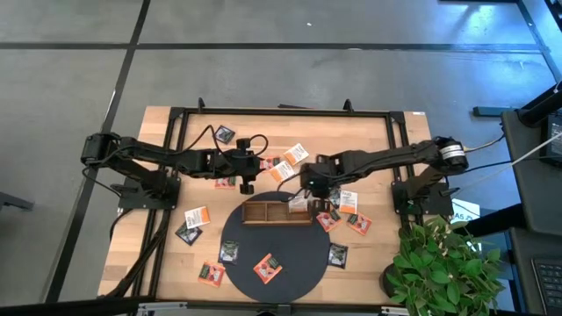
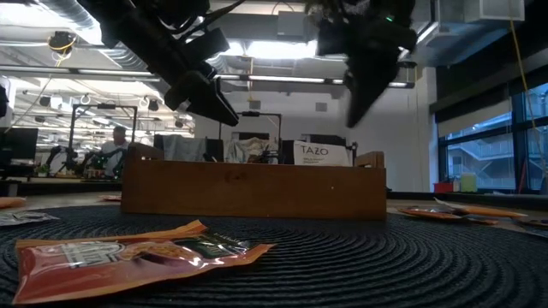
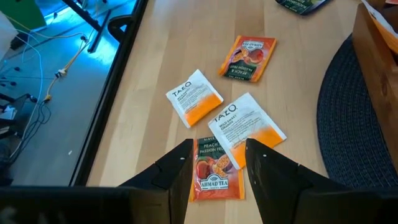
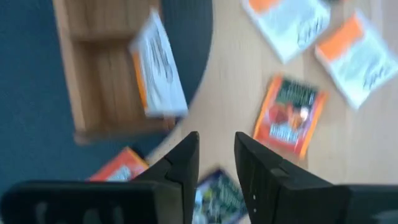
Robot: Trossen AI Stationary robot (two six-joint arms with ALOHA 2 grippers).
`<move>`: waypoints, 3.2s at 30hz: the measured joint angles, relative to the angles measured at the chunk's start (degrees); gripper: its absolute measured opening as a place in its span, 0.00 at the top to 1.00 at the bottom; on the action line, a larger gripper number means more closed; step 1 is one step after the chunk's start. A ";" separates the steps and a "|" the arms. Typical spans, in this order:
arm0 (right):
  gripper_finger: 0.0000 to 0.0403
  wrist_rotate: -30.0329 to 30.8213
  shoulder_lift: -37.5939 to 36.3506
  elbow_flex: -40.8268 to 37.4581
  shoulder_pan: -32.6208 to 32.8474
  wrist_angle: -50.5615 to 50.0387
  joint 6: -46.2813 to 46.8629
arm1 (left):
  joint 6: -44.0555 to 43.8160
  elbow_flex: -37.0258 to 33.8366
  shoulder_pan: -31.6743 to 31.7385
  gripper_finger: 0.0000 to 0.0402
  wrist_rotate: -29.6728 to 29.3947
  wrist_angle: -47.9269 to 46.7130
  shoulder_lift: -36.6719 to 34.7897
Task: Pick & Place Tea
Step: Put the white tea bag into the right section of the wooden organizer
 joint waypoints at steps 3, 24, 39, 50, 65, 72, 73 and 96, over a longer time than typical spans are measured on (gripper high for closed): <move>0.74 -0.59 -3.21 -6.16 -0.68 0.29 3.37 | -0.03 0.02 0.00 0.64 0.17 0.00 0.00; 0.74 -5.74 -9.23 -29.39 0.22 6.57 17.04 | -2.49 0.02 -0.02 0.64 11.75 6.35 0.00; 0.74 10.36 -8.99 -34.30 -3.03 18.18 29.93 | 0.20 0.02 -0.01 0.64 11.69 6.47 0.00; 0.74 10.50 -2.59 -34.01 -11.46 36.79 32.09 | 6.39 0.02 1.19 0.64 8.48 15.96 7.26; 0.74 9.80 2.31 -34.36 -17.27 56.05 35.40 | 11.61 5.33 5.45 0.64 5.65 24.93 22.76; 0.74 10.60 3.39 -34.36 -17.39 59.26 33.28 | 11.57 8.89 5.33 0.64 7.57 25.83 28.39; 0.74 10.65 3.44 -34.36 -17.43 60.02 32.30 | 11.56 9.32 5.31 0.64 7.56 25.77 28.99; 0.74 4.94 -6.33 -32.03 -20.65 54.17 14.54 | 4.87 23.45 6.56 0.64 7.03 25.83 44.15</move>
